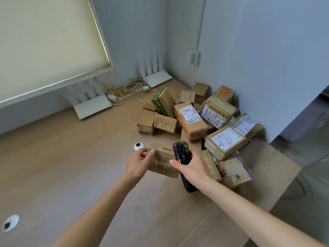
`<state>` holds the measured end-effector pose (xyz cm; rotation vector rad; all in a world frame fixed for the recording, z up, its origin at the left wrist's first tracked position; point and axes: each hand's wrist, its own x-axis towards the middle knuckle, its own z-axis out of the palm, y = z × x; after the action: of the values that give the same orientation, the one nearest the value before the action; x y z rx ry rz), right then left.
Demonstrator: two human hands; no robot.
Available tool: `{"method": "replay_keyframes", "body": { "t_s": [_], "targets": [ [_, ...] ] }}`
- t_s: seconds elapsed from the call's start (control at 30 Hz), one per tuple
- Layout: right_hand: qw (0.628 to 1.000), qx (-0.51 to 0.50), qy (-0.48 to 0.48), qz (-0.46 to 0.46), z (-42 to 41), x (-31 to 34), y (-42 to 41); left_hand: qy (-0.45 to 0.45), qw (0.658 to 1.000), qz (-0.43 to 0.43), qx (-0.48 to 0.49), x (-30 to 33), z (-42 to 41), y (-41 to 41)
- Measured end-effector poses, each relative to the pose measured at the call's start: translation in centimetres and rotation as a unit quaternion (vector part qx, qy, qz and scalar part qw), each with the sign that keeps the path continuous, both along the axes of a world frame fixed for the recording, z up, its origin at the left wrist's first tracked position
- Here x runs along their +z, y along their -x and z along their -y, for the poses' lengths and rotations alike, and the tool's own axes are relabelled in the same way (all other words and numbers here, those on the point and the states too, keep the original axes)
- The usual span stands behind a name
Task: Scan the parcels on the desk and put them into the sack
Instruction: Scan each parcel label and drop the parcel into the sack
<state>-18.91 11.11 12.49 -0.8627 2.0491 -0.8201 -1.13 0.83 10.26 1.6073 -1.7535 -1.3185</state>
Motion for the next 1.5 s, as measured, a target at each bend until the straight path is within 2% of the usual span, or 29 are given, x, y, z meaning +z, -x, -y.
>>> {"method": "replay_keyframes", "body": {
  "t_s": [0.2, 0.33, 0.53, 0.67, 0.8, 0.97, 1.27, 1.5],
  "targets": [
    [0.995, 0.083, 0.057, -0.016, -1.7, 6.3, -1.5, 0.029, 0.990, -0.093, 0.104, 7.3, -4.3, -2.4],
    [0.988, 0.126, 0.092, -0.004, -3.3, 10.6, -2.5, 0.028, 0.980, -0.145, 0.137, 11.1, -7.8, -4.6],
    [0.976, 0.167, 0.140, 0.014, -5.3, 16.0, -5.1, 0.047, 0.977, -0.165, 0.124, 16.7, -12.9, -9.4],
    [0.968, 0.191, 0.155, 0.048, -6.9, 18.6, -8.3, 0.065, 0.964, -0.192, 0.170, 19.5, -15.7, -13.2],
    [0.957, 0.228, 0.170, 0.058, -8.8, 20.7, -12.1, 0.121, 0.952, -0.200, 0.198, 22.0, -18.5, -16.5],
    [0.949, 0.249, 0.177, 0.073, -12.3, 21.9, -17.7, 0.123, 0.935, -0.226, 0.243, 22.3, -22.4, -22.3],
    [0.942, 0.271, 0.184, 0.072, -18.8, 22.7, -26.0, 0.102, 0.947, -0.253, 0.168, 23.1, -29.9, -31.4],
    [0.932, 0.293, 0.208, 0.045, -20.8, 24.7, -29.0, 0.122, 0.936, -0.273, 0.187, 24.1, -32.1, -35.2]
  ]
}}
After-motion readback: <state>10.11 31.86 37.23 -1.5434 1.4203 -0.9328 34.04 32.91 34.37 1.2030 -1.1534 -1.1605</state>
